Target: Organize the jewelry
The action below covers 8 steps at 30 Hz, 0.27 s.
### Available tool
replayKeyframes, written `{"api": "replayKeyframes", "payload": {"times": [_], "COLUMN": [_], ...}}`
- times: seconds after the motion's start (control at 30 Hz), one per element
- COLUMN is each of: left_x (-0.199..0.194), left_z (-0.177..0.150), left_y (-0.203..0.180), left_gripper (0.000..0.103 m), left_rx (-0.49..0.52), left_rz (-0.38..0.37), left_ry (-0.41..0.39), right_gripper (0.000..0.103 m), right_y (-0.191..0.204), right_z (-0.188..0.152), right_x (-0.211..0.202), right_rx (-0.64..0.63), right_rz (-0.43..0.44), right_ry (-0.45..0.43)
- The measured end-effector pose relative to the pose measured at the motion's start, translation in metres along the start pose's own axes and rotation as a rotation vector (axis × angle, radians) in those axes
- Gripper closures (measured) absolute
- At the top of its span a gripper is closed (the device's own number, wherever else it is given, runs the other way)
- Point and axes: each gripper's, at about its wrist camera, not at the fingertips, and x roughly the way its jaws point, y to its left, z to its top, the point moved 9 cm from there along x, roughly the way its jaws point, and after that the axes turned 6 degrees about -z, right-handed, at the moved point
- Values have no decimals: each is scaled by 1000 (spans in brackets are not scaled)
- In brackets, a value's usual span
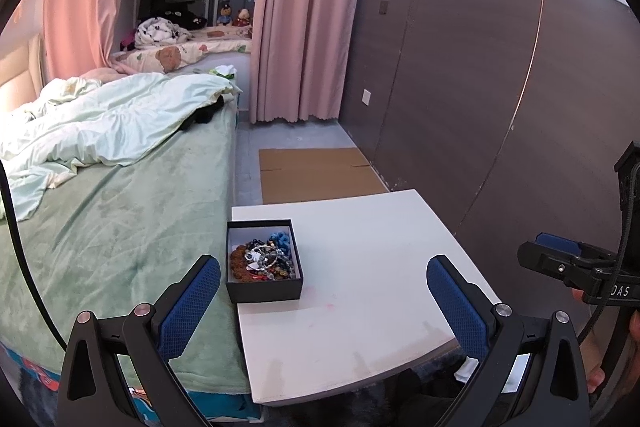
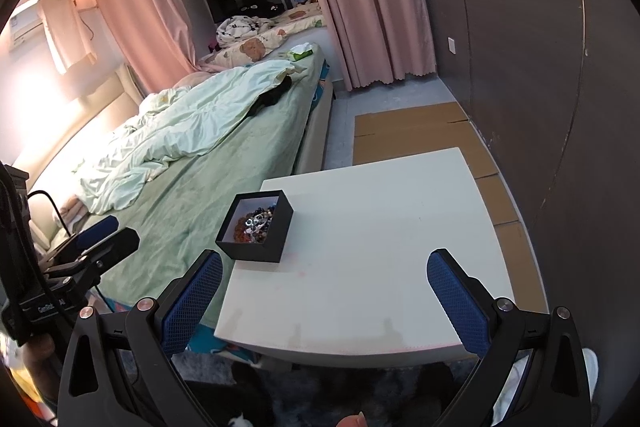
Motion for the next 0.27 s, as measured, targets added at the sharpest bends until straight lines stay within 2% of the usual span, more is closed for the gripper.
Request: {"api": "replayKeyframes", "payload": {"times": [0.27], "left_x": [-3], "left_z": [-4], "left_y": [8], "left_gripper": [0], "left_rx": [-2], "left_rz": [-10], "left_ry": [7], "right_gripper": [0], "right_y": [2], "right_z": [-1], "right_x": [2], "right_rx": [-11], "right_rz": [-2], "right_ry": [9]}}
